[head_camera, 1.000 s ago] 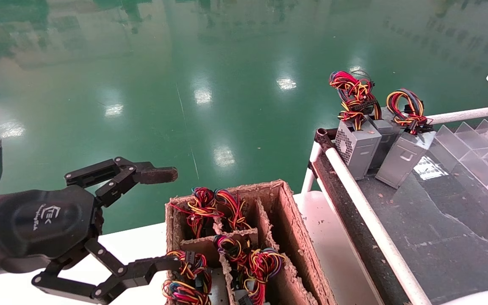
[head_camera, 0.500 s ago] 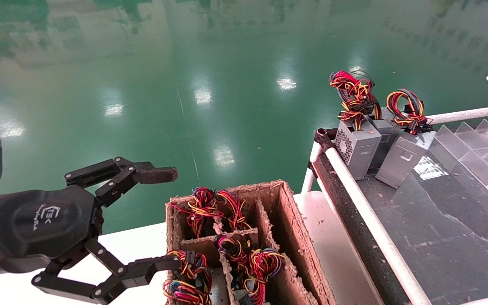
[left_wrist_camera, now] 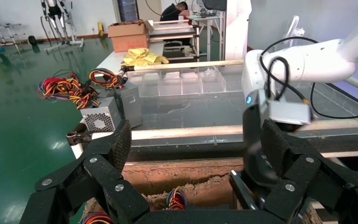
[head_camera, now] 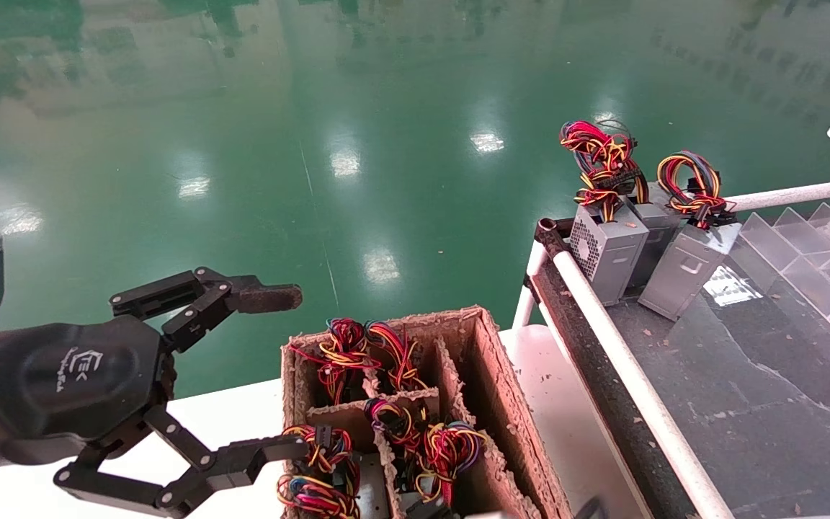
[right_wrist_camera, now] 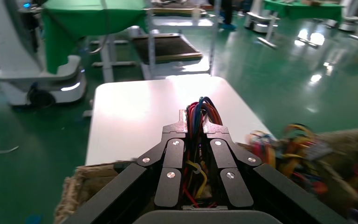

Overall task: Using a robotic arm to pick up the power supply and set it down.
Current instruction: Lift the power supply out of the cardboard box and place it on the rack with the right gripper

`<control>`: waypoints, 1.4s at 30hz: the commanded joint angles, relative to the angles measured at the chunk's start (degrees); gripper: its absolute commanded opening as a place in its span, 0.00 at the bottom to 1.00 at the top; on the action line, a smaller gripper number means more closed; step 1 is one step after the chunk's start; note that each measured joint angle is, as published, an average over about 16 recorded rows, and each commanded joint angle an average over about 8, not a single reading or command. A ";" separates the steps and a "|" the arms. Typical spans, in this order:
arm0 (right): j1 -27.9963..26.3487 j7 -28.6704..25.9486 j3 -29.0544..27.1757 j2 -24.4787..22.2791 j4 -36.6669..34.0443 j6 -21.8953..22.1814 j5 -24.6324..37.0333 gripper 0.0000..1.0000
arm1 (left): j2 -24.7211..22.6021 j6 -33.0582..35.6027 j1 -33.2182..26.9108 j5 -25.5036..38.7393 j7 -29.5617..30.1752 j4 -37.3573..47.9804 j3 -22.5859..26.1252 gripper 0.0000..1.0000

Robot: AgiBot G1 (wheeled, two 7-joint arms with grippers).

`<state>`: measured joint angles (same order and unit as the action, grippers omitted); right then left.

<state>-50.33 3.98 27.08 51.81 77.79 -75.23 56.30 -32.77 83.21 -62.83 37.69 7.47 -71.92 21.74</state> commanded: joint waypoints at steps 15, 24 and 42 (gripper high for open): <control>0.27 -6.83 -8.62 -8.32 -0.02 -0.18 -13.83 0.00 | 0.00 0.00 0.00 0.00 0.00 0.00 0.00 1.00; -1.49 -10.18 -13.98 -13.20 -0.68 -1.91 -22.48 0.00 | 0.00 0.00 0.00 0.00 0.00 0.00 0.01 1.00; -6.34 -4.26 -21.18 -21.92 -13.58 -0.58 -22.34 0.00 | 0.00 0.00 0.00 -0.01 -0.01 0.00 0.01 1.00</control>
<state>-56.52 -0.16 5.99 30.06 64.17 -75.75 33.95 -32.76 83.21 -62.83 37.68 7.47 -71.92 21.75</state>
